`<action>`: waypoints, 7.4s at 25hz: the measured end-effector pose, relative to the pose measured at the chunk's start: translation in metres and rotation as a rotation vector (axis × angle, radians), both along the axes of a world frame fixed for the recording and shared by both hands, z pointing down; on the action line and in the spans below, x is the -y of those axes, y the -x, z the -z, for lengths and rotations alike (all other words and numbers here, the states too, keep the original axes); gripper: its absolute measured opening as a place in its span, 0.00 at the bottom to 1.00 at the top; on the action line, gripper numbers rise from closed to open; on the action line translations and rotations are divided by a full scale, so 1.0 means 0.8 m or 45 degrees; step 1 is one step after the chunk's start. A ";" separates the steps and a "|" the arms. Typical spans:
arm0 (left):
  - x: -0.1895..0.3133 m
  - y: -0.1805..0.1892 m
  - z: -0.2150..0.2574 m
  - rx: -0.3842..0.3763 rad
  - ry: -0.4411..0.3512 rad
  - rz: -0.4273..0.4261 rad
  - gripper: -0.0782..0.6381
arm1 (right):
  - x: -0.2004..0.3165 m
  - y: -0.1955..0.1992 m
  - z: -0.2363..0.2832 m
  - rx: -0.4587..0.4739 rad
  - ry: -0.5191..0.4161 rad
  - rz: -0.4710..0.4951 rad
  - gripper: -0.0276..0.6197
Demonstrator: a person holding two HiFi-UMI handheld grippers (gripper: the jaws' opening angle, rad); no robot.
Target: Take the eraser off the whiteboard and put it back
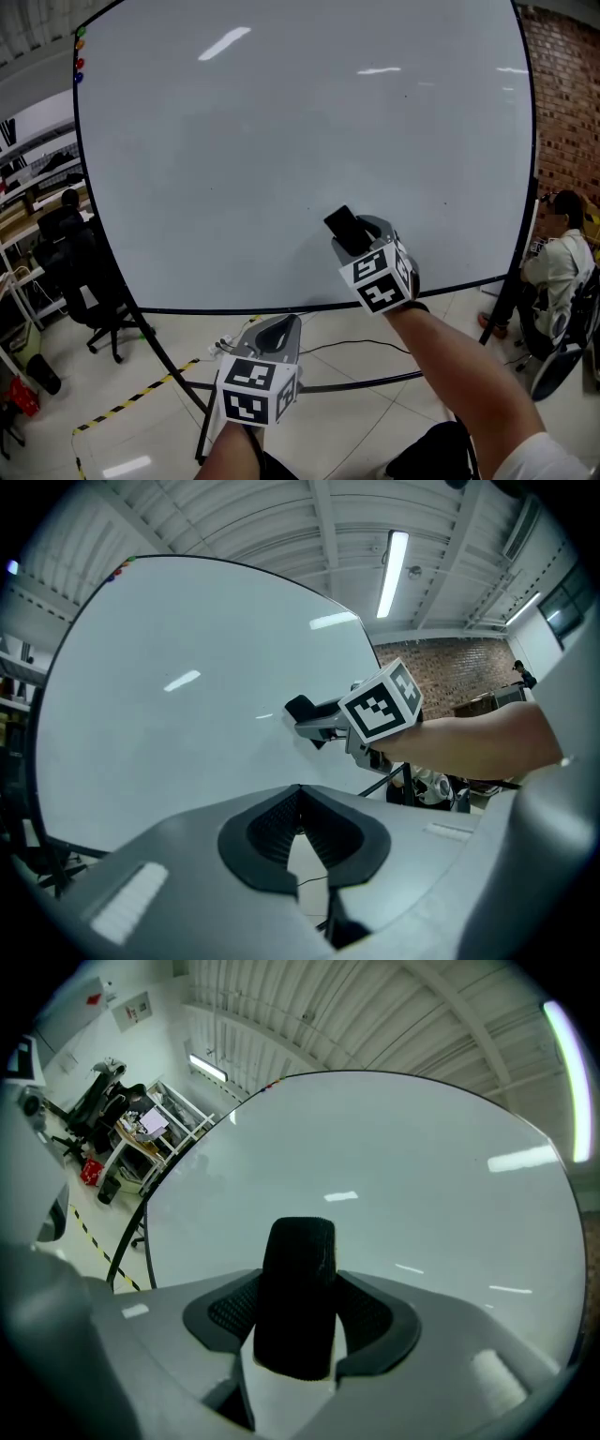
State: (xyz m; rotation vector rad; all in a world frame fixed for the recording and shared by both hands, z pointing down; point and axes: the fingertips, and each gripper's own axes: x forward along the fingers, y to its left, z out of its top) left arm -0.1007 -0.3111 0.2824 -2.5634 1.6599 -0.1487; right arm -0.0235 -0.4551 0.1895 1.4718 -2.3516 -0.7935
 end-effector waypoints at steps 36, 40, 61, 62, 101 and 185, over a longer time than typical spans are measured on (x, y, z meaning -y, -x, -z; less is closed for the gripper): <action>-0.007 0.000 0.002 -0.032 -0.009 -0.004 0.13 | -0.121 -0.079 -0.013 0.473 0.242 0.393 0.41; -0.008 0.000 0.005 -0.041 -0.015 -0.004 0.13 | -0.138 -0.098 -0.019 0.498 0.247 0.409 0.41; -0.008 -0.010 0.015 -0.036 -0.027 -0.018 0.13 | -0.158 -0.137 -0.062 0.422 0.222 0.281 0.41; -0.009 -0.011 0.016 -0.033 -0.026 -0.022 0.13 | -0.159 -0.136 -0.062 0.420 0.222 0.282 0.41; -0.009 -0.006 0.014 -0.048 -0.049 -0.004 0.13 | -0.145 -0.101 -0.051 0.169 0.068 0.194 0.41; -0.012 0.001 0.006 -0.056 -0.027 -0.009 0.13 | -0.056 -0.045 -0.040 0.174 0.201 0.194 0.05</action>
